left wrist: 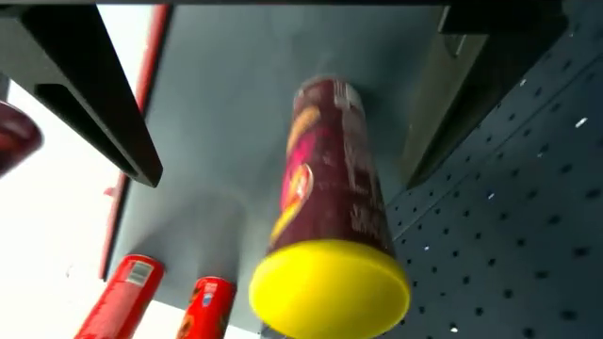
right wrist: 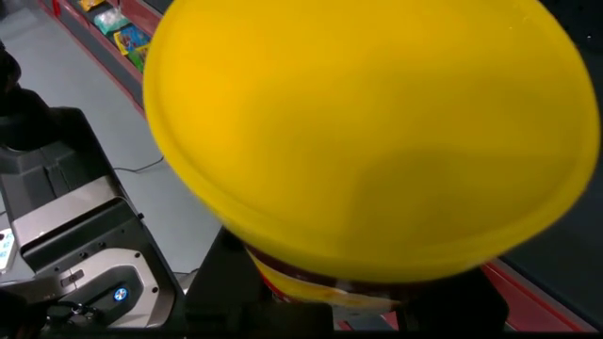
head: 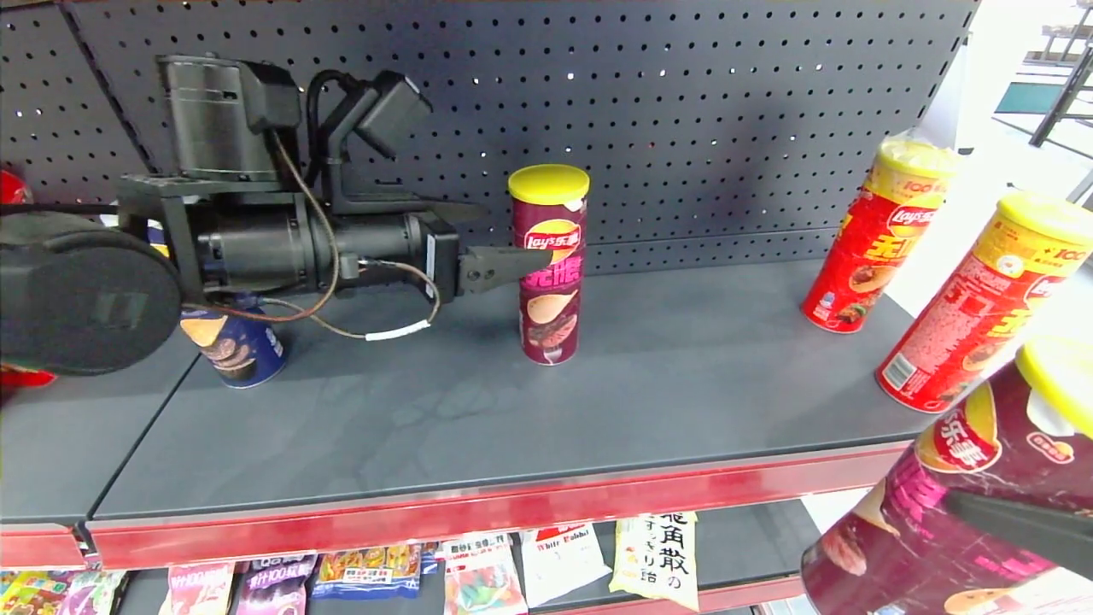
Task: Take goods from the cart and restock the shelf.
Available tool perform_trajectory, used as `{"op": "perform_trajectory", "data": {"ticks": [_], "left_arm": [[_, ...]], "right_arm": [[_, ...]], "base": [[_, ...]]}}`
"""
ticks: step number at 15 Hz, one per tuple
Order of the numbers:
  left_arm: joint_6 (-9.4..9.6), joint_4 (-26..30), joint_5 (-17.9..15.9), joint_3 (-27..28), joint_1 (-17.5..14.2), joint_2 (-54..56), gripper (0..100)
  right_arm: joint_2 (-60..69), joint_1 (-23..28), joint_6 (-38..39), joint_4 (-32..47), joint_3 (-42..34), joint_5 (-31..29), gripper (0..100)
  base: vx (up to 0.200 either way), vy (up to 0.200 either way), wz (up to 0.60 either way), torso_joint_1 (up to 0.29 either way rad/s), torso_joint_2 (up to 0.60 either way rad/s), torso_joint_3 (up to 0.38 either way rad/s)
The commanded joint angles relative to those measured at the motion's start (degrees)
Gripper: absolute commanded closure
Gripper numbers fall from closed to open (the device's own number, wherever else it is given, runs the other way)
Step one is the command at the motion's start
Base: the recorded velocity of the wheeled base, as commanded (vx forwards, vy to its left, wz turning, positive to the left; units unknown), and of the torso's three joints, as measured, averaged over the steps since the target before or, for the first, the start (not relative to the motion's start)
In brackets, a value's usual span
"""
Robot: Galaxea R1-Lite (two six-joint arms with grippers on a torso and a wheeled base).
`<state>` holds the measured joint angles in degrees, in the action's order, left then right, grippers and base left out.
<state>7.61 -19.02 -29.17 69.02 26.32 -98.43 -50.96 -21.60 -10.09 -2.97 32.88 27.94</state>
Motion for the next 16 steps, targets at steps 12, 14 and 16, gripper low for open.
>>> {"op": "perform_trajectory", "data": {"ticks": [12,14,16], "left_arm": [[0.04,-0.5,-2.5,10.2,0.9,-12.8,0],[-0.05,-0.5,-2.5,12.5,0.9,-14.3,0],[-0.05,-0.5,-2.6,14.8,1.0,-16.5,0]], "right_arm": [[0.1,0.0,0.1,0.0,0.1,0.0,100],[0.0,0.0,0.1,0.0,0.1,0.0,100],[-0.3,0.0,0.1,0.0,0.0,-0.1,100]], "base": [[0.0,0.0,0.0,0.0,0.0,0.0],[0.0,0.0,0.0,0.0,0.0,0.0],[0.0,0.0,0.0,0.0,0.0,0.0]]}}
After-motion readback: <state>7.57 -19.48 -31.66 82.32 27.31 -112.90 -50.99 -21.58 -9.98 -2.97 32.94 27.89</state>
